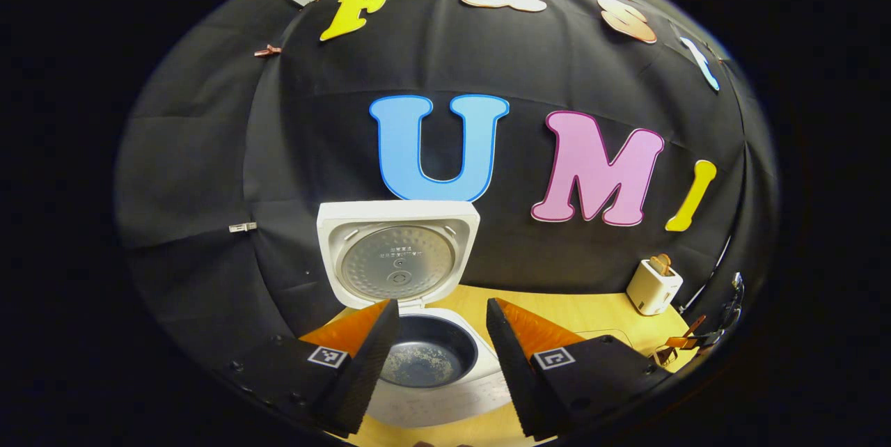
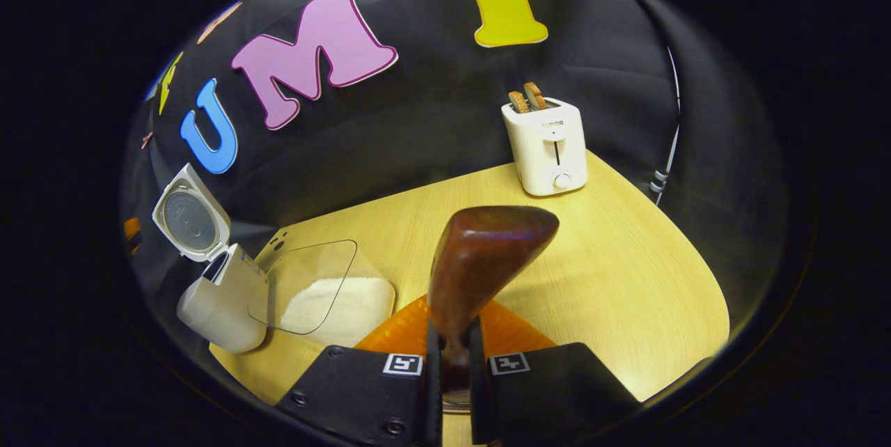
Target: Close the left gripper, press the button to open the rice cooker; take a wooden spoon from the chopstick holder with the right hand, scoop a spoonful of rice and pour it into the rice cooker, then put the wooden spoon back into the chopstick holder.
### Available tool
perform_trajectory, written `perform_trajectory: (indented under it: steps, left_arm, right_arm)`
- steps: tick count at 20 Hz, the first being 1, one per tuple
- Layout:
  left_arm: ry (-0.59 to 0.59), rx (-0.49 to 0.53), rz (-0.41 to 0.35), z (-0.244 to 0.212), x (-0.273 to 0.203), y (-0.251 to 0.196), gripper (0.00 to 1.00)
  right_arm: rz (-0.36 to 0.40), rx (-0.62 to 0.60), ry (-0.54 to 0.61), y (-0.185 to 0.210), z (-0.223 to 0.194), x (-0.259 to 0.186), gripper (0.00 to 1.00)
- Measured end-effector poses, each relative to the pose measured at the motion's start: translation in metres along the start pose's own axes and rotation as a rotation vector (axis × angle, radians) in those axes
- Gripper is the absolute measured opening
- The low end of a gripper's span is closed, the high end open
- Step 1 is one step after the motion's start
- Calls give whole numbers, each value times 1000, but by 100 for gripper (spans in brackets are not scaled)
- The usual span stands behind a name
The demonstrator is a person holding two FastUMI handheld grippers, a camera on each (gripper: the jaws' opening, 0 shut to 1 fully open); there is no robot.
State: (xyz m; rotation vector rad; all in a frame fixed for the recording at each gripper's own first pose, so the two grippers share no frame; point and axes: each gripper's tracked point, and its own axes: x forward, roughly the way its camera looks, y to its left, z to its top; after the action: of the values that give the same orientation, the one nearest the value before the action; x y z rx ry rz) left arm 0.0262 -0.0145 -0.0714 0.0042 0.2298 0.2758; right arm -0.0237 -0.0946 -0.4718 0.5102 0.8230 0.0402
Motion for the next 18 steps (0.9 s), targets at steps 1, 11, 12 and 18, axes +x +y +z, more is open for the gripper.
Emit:
perform_trajectory:
  steps: [1,11,12,18]
  left_arm:
    - [-1,-3,1,-1,-1,1,82]
    - [-11,-16,4,1,-3,10,82]
    - [-11,-19,0,1,-3,9,82]
    - [-10,-39,-10,-6,0,12,82]
  right_arm:
    - [-2,5,3,0,0,1,20]
    - [-4,8,-46,3,22,-17,15]
    - [-6,2,-64,3,32,-22,15]
    - [44,-97,-177,39,95,-53,15]
